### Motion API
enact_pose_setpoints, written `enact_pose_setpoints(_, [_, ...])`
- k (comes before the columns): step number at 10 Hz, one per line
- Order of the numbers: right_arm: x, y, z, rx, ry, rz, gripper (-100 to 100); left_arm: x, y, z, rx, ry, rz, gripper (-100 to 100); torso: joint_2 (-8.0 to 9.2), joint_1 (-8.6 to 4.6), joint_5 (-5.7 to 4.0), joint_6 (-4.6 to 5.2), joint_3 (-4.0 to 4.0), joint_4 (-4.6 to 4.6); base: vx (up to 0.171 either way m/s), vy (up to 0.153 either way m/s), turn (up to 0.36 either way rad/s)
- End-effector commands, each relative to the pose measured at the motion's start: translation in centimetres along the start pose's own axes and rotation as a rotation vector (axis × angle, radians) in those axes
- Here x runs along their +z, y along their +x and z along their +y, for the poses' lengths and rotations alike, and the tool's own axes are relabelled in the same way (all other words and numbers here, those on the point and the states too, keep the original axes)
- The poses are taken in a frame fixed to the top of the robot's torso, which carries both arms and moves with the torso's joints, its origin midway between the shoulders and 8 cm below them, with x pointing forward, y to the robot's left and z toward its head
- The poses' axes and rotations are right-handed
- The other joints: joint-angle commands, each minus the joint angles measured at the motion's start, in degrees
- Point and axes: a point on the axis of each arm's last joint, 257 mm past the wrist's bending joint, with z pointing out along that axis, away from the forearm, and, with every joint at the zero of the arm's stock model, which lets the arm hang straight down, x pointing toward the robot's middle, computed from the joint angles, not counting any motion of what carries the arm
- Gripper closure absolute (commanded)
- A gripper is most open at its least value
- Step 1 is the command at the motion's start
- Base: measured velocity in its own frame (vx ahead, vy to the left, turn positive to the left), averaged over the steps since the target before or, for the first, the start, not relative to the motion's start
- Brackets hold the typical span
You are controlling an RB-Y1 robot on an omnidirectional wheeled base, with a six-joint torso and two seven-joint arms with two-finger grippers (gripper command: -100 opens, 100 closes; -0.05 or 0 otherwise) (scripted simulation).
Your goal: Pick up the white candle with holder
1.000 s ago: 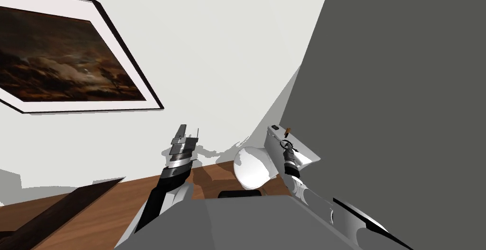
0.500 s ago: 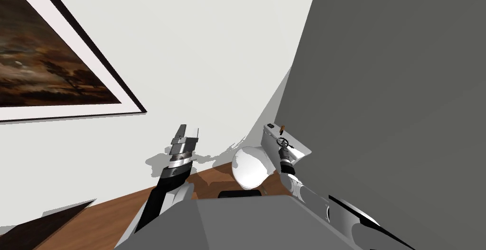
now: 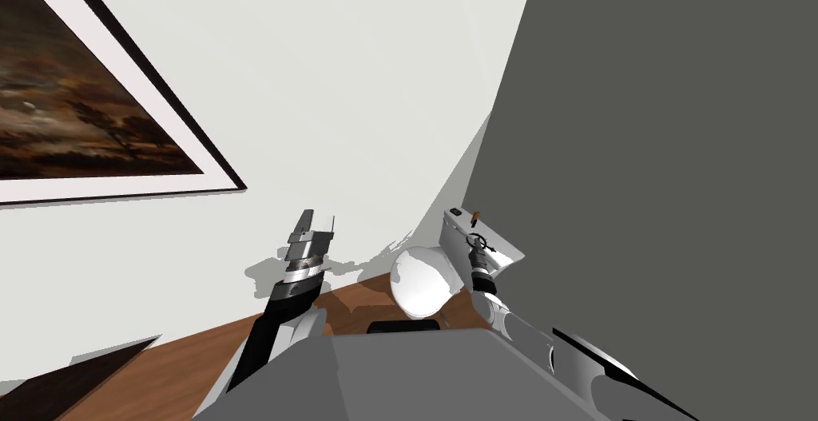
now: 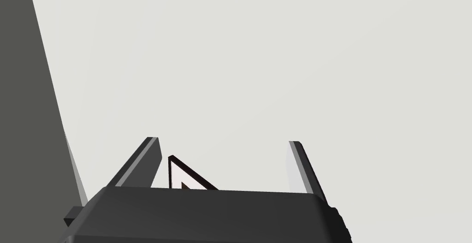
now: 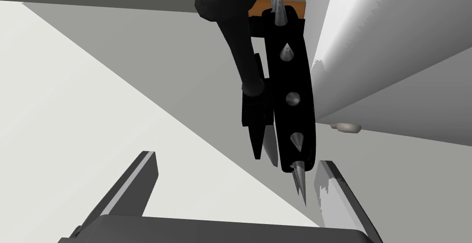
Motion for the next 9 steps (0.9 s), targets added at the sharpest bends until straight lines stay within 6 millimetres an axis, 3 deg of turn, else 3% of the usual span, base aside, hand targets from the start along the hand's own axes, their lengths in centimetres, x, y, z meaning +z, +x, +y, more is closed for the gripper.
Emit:
enact_pose_setpoints(1, [0.0, 0.0, 0.0, 0.0, 0.0, 0.0, -100, 0.0, 0.0, 0.0, 0.0, 0.0, 0.0, 0, 0.0, 0.0, 0.0, 0.0, 0.0, 0.0, 0.0, 0.0, 0.0])
enact_pose_setpoints(2, [0.0, 0.0, 0.0, 0.0, 0.0, 0.0, -100, 0.0, 0.0, 0.0, 0.0, 0.0, 0.0, 0, 0.01, -0.03, 0.0, -0.02, 0.01, 0.01, -0.002, -0.009, 0.025])
enact_pose_setpoints(3, [1.2, 0.5, -0.3, -0.006, -0.007, 0.005, -100, 0.0, 0.0, 0.0, 0.0, 0.0, 0.0, 0, 0.01, -0.04, 0.0, -0.03, 0.01, 0.02, -0.002, -0.007, 0.019])
enact_pose_setpoints(4, [0.6, 0.2, -0.2, -0.002, -0.003, 0.003, -100, 0.0, 0.0, 0.0, 0.0, 0.0, 0.0, 0, -0.01, -0.04, 0.05, -0.04, 0.03, 0.07, 0.0, 0.0, 0.0])
enact_pose_setpoints(5, [0.7, 0.2, -0.2, -0.003, -0.005, 0.002, 100, 0.0, 0.0, 0.0, 0.0, 0.0, 0.0, 0, 0.0, -0.02, 0.04, -0.03, 0.03, 0.06, 0.0, 0.0, 0.0])
enact_pose_setpoints(9, [0.6, 0.2, -0.1, -0.004, -0.009, 0.002, 100, 0.0, 0.0, 0.0, 0.0, 0.0, 0.0, 0, 0.18, 0.13, 0.15, -0.01, 0.18, 0.18, 0.0, 0.0, 0.0])
